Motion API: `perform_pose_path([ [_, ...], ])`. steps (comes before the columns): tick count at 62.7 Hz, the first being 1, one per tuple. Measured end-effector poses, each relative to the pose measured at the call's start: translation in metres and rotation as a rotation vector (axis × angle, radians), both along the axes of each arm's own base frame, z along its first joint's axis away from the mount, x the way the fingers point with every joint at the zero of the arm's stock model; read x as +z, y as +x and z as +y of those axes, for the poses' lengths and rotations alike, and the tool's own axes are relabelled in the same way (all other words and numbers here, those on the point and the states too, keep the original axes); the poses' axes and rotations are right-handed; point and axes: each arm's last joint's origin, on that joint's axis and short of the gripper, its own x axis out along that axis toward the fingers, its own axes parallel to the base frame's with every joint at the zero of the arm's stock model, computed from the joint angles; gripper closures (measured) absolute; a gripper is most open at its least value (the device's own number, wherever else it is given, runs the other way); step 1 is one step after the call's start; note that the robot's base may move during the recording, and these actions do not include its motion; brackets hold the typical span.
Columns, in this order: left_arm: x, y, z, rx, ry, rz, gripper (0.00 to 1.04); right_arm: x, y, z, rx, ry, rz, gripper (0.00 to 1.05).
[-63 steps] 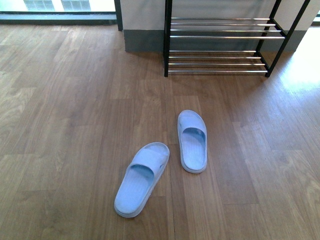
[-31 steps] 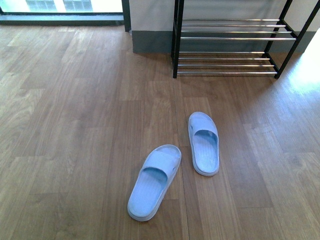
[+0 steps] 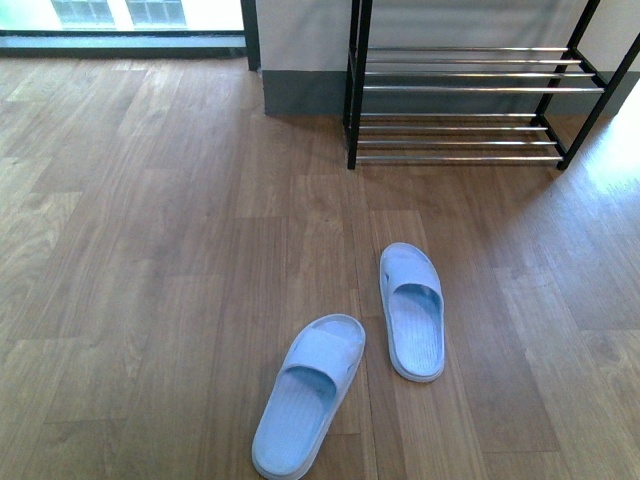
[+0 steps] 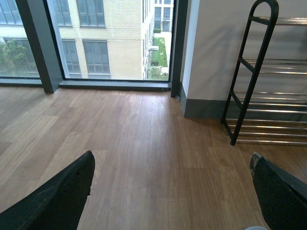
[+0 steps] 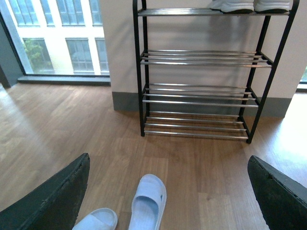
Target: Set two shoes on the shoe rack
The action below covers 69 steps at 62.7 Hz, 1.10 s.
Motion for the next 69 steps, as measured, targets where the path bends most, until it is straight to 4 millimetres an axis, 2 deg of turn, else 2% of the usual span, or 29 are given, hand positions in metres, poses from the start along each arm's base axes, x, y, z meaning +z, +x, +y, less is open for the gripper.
perform_pose_path([
  [11,0.000,0.000,0.000,0.000,0.000,0.000,0.09,0.000,0.000,0.000,-0.005,0.000,0.000,0.09],
  [17,0.000,0.000,0.000,0.000,0.000,0.000,0.09,-0.005,0.003,0.000,-0.145,-0.035,0.079,0.09],
  [22,0.000,0.000,0.000,0.000,0.000,-0.001,0.09,-0.006,0.012,0.003,-0.132,-0.055,0.137,0.09],
  [30,0.000,0.000,0.000,0.000,0.000,0.000,0.09,0.002,0.045,0.013,-0.034,-0.070,0.197,0.09],
  [39,0.000,0.000,0.000,0.000,0.000,0.000,0.09,-0.008,0.109,0.024,0.020,-0.078,0.279,0.09],
  [45,0.000,0.000,0.000,0.000,0.000,0.000,0.09,-0.036,0.155,0.032,0.055,-0.087,0.387,0.09],
  [50,0.000,0.000,0.000,0.000,0.000,0.000,0.09,-0.076,0.194,0.038,0.073,-0.095,0.514,0.09],
  [60,0.000,0.000,0.000,0.000,0.000,0.000,0.09,-0.149,0.240,0.045,0.108,-0.128,0.672,0.09],
  [69,0.000,0.000,0.000,0.000,0.000,0.000,0.09,-0.207,0.272,0.049,0.120,-0.158,0.756,0.09],
])
